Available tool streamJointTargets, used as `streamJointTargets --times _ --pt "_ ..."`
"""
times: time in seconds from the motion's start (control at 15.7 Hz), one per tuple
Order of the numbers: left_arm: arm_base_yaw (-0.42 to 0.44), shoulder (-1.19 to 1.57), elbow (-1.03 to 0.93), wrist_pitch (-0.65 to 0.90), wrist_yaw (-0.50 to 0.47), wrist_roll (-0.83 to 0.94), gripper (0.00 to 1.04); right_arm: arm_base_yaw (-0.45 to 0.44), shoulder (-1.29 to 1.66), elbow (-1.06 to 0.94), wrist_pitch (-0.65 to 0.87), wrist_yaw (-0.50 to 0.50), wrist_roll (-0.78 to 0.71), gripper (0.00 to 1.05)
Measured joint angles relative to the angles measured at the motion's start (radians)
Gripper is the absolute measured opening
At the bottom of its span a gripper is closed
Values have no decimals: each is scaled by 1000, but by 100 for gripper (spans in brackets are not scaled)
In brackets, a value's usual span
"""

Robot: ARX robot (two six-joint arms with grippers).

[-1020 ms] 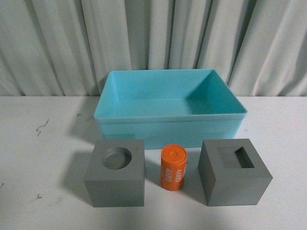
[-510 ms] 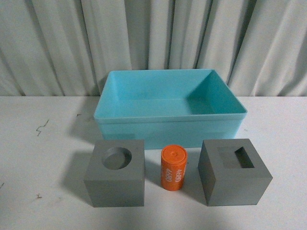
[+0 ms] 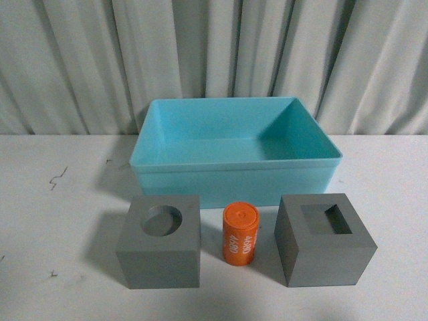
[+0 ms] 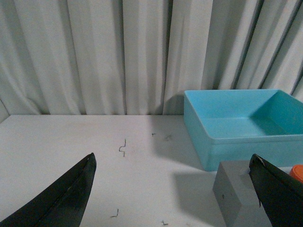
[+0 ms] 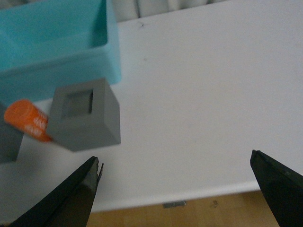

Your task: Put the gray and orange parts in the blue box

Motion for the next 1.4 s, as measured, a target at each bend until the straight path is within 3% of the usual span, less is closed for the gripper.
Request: streamJointTargets --times 0.13,0.26,0.38,0.83,1.4 --pt "0 0 0 -1 0 0 98 -68 315 174 186 -94 -34 98" --pt "0 0 0 -1 1 0 98 -26 557 299 263 -142 -119 98" --pt "0 0 0 -1 0 0 98 64 949 378 384 -97 -142 98" --pt "0 0 0 0 0 0 98 216 1226 446 451 -37 -45 98" --pt "0 0 0 0 0 0 98 245 1386 519 473 28 18 98"
